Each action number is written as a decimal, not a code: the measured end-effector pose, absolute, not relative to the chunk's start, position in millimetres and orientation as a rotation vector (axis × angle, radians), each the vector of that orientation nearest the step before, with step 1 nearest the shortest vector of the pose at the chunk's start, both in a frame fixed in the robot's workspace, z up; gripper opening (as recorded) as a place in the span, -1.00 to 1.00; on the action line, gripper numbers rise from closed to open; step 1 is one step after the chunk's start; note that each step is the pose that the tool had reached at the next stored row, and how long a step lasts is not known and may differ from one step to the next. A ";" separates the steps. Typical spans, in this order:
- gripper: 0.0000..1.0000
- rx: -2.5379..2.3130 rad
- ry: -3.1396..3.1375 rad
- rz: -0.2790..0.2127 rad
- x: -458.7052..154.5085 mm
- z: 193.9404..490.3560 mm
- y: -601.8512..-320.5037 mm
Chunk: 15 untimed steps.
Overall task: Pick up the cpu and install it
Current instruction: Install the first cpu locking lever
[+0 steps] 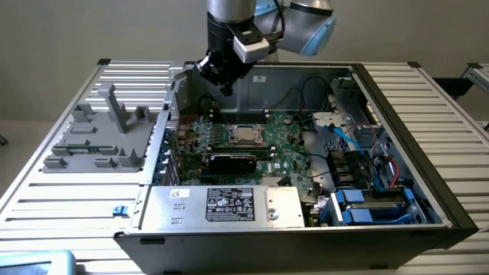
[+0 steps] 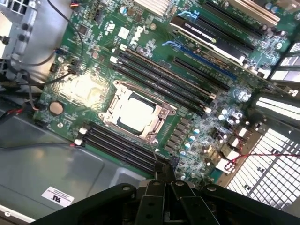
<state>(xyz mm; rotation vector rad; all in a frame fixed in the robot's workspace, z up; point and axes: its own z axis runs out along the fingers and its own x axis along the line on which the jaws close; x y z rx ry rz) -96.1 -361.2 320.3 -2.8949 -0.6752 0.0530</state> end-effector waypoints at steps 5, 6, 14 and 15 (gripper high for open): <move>-0.79 -2.894 -0.672 0.061 -108.2 318.9 -361.3; -0.79 -2.895 -0.671 0.061 -110.3 318.3 -361.2; -0.79 -2.907 -0.614 0.054 -119.2 307.5 -360.9; -0.79 -2.910 -0.601 0.053 -119.3 306.0 -360.8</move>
